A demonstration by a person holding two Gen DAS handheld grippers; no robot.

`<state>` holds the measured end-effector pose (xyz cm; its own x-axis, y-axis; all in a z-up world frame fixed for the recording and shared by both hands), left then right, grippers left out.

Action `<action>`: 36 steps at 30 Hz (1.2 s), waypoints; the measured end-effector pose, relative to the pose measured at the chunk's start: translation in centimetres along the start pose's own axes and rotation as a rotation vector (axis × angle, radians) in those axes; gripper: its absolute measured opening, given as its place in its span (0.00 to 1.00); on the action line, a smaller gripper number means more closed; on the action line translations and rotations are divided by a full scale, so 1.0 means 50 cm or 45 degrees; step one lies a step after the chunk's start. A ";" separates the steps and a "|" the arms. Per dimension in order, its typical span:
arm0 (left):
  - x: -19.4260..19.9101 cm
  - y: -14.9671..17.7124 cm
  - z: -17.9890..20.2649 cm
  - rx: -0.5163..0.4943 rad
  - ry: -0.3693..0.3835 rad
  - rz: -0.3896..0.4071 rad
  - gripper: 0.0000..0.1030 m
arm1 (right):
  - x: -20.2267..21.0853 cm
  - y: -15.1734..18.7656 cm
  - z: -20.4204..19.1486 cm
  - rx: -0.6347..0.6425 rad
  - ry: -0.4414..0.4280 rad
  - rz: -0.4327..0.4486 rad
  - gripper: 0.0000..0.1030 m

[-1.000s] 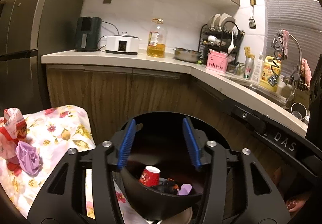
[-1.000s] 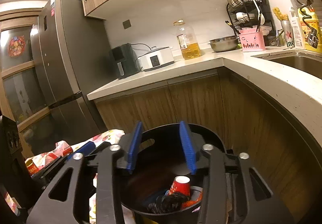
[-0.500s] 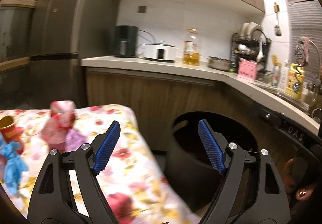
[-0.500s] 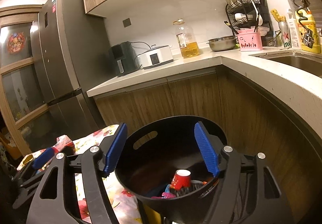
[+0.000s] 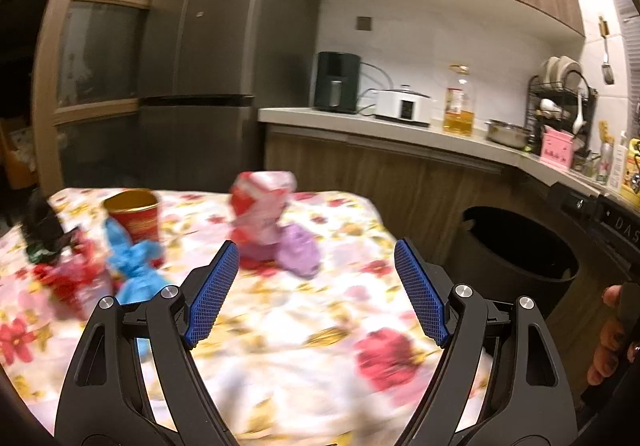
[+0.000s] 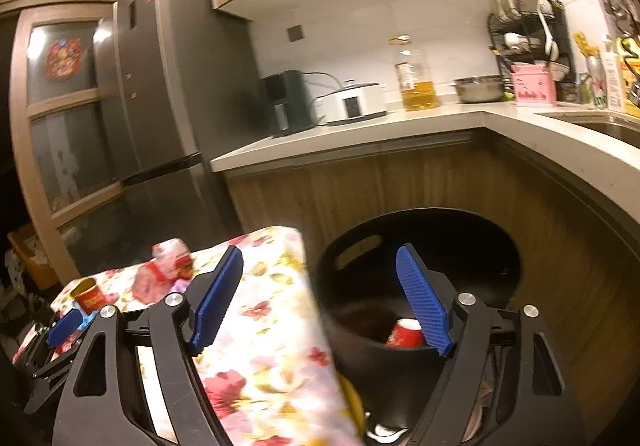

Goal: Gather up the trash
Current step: 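Move both open grippers back over the table of trash, then grasp the red-and-white snack bag with the left gripper while the right gripper grasps the purple bag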

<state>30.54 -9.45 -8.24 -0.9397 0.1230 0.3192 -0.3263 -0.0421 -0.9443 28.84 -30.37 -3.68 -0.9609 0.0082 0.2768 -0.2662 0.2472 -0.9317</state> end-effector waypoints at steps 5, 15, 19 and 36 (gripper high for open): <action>0.017 0.018 -0.081 0.026 -0.056 -0.022 0.76 | -0.011 0.022 -0.080 0.026 -0.055 -0.013 0.77; 0.004 -0.021 -0.144 0.052 -0.056 0.041 0.76 | -0.061 0.056 -0.180 0.088 -0.074 -0.037 0.77; -0.048 -0.035 -0.129 0.047 -0.030 0.029 0.76 | -0.078 0.062 -0.191 0.125 -0.060 -0.032 0.77; -0.276 -0.021 -0.095 -0.033 0.008 -0.161 0.39 | -0.176 0.065 -0.187 0.113 -0.046 -0.068 0.77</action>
<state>44.36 -6.41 -12.03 -0.8907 0.1316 0.4351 -0.4390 -0.0003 -0.8985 37.14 -20.55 -6.96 -0.9469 -0.0378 0.3194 -0.3212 0.1593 -0.9335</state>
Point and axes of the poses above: each gripper's, at about its wrist camera, not at the fingertips, and x roughly against the way its jaws point, z to its right, y to its underside, the point moved 10 cm from there along -x, roughly the way its jaws point
